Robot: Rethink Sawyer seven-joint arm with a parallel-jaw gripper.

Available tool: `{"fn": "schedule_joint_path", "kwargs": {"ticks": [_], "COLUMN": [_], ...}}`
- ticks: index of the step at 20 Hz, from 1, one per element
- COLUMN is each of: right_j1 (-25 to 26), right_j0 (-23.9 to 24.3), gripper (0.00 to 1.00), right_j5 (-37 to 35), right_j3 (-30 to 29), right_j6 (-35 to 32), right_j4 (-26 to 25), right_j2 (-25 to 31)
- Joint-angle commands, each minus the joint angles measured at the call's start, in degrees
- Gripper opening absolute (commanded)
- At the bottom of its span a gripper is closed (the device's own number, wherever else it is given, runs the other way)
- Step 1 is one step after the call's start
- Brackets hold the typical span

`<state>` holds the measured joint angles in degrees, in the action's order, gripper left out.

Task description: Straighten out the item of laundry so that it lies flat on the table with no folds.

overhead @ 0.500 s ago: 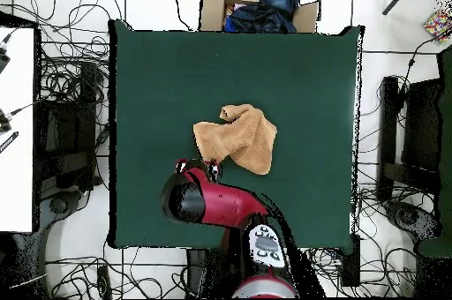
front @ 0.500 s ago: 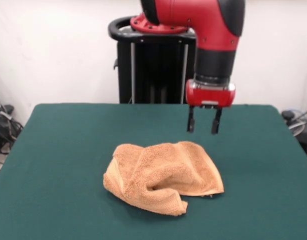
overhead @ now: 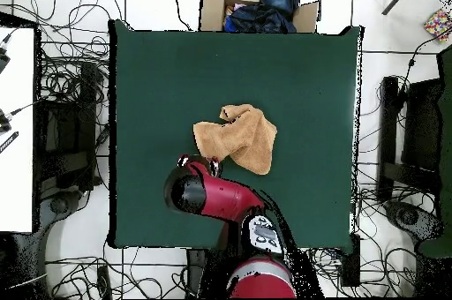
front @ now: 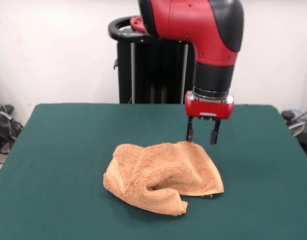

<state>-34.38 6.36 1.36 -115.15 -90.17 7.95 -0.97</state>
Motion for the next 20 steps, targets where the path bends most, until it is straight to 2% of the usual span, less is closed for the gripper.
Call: {"fn": "schedule_joint_path", "kwargs": {"ticks": [1,5,10,12,16,20], "right_j1": [-0.3,-1.0,3.2,4.5,5.5,5.3], "right_j0": [-1.2,-2.2,-1.2,-2.2,-5.7,-6.6], "gripper": [1.00,1.00,1.00,1.00,1.00,1.00], "right_j5": [-8.5,-11.8,-5.4,-4.3,-6.8,-8.9], "right_j3": [10.3,12.7,11.5,11.6,12.1,11.0], "right_j6": [-9.7,-8.6,-9.8,-9.9,-9.4,-9.3], "right_j4": [4.8,3.8,1.6,1.0,0.6,0.3], "right_j2": [-1.8,-3.3,-2.5,-4.2,-9.3,-10.3]}}
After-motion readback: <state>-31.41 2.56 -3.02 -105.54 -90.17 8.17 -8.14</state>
